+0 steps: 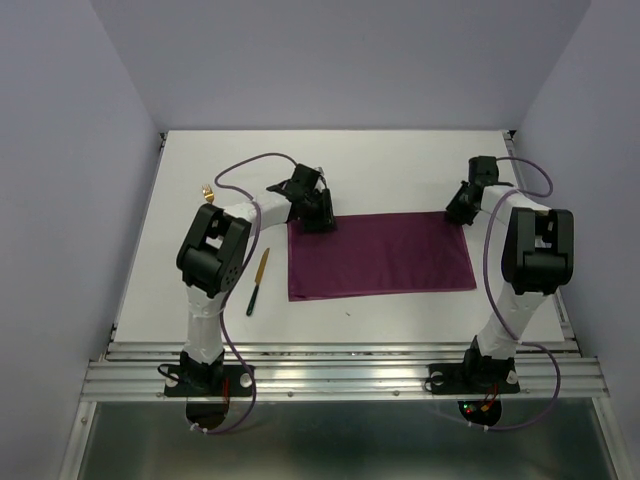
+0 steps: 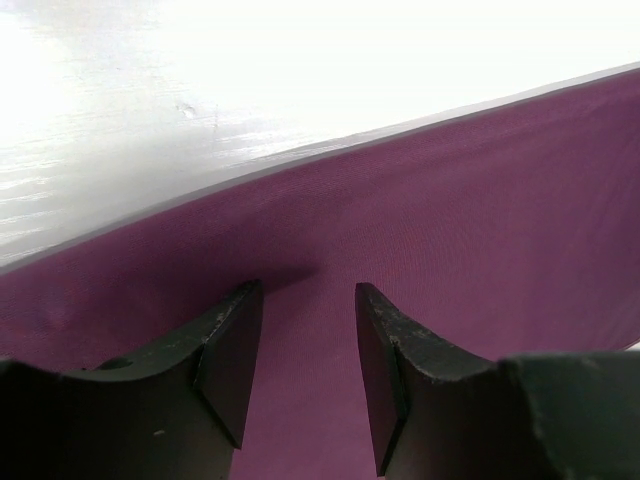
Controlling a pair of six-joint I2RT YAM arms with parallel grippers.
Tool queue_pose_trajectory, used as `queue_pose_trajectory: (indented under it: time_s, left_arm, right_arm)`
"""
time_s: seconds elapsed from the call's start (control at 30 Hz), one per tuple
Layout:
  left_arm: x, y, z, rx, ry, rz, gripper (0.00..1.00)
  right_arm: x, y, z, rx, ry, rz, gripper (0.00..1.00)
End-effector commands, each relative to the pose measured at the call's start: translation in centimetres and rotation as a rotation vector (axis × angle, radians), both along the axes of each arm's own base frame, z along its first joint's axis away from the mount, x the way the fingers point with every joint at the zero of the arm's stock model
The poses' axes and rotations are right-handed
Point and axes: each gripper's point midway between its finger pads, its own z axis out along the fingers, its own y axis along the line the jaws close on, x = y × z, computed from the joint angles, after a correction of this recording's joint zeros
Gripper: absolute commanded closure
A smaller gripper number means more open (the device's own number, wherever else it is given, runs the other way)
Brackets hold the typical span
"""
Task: Fold the napkin into a case and place the utensils inside
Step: Smooth out the rectangle-folded napkin at the center of the board.
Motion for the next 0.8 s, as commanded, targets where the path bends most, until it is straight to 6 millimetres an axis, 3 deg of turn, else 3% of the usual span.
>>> queue_pose_trajectory:
  time_s: [0.0,0.17,0.6,0.77]
  left_arm:
    - [1.7,2.4,3.5,-0.019,-0.071,0.04,0.46]
    - [2.3,3.9,3.2,-0.011,-0.062,0.06,0.46]
    - [3.2,7.1,1.9,0.024,-0.04,0.119,0.46]
    - [3.0,7.5,3.3,0.015,-0.07,0.133,0.46]
  right_arm:
    - [0.9,-2.8,1.6,-0.051,-0.046,-0.044,0.81]
    - [0.7,-2.4,0.9,-0.027,-0.032,-0.035,0.81]
    - [0.5,-2.0,1.6,-0.011,-0.05,-0.024,0.81]
    - [0.9,-2.7,3.0,-0.025,-0.083,-0.042,0.81]
